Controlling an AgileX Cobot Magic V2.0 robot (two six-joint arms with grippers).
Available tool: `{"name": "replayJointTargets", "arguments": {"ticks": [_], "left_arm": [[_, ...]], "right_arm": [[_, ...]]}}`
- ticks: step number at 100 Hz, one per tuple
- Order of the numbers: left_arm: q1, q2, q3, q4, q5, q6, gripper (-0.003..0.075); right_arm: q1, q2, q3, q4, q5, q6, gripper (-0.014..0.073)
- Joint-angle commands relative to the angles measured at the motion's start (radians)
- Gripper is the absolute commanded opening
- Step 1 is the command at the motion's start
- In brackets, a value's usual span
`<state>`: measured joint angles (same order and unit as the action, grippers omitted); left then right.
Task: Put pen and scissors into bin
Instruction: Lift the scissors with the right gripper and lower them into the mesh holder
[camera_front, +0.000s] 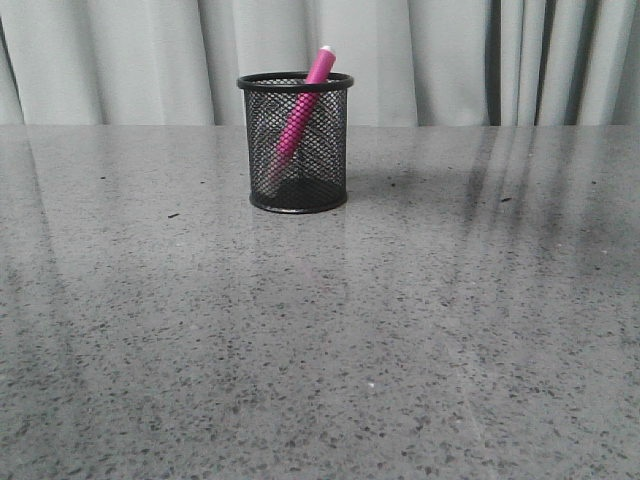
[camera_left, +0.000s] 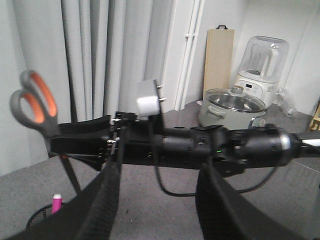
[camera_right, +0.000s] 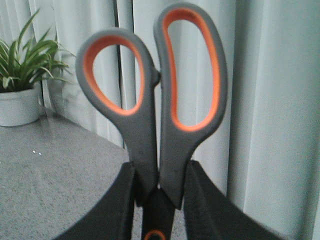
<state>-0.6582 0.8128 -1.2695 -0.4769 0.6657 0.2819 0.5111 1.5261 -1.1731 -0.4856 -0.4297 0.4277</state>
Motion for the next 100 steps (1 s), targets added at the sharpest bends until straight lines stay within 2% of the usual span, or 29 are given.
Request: {"name": "replayJointTargets", "arguments": {"ticks": [1, 19, 36, 68, 100], "left_arm": [[-0.007, -0.010, -0.028, -0.039, -0.032, -0.008, 0.0313], [-0.007, -0.043, -0.027, -0.039, 0.001, -0.008, 0.0313], [-0.007, -0.048, 0.003, -0.033, -0.020, -0.008, 0.0313], [-0.007, -0.048, 0.074, -0.035, -0.052, -0.008, 0.0313], [-0.007, -0.048, 0.081, -0.031, -0.082, -0.008, 0.0313]], "right_arm": [[-0.039, 0.042, -0.033, 0.015, -0.167, -0.009, -0.0073], [-0.052, 0.130, -0.033, 0.045, -0.283, -0.009, -0.0073], [-0.052, 0.187, -0.031, 0.048, -0.290, -0.009, -0.0073], [-0.052, 0.241, -0.022, 0.048, -0.187, -0.009, -0.0073], [-0.052, 0.273, -0.022, 0.048, -0.160, 0.032, -0.0073]]}}
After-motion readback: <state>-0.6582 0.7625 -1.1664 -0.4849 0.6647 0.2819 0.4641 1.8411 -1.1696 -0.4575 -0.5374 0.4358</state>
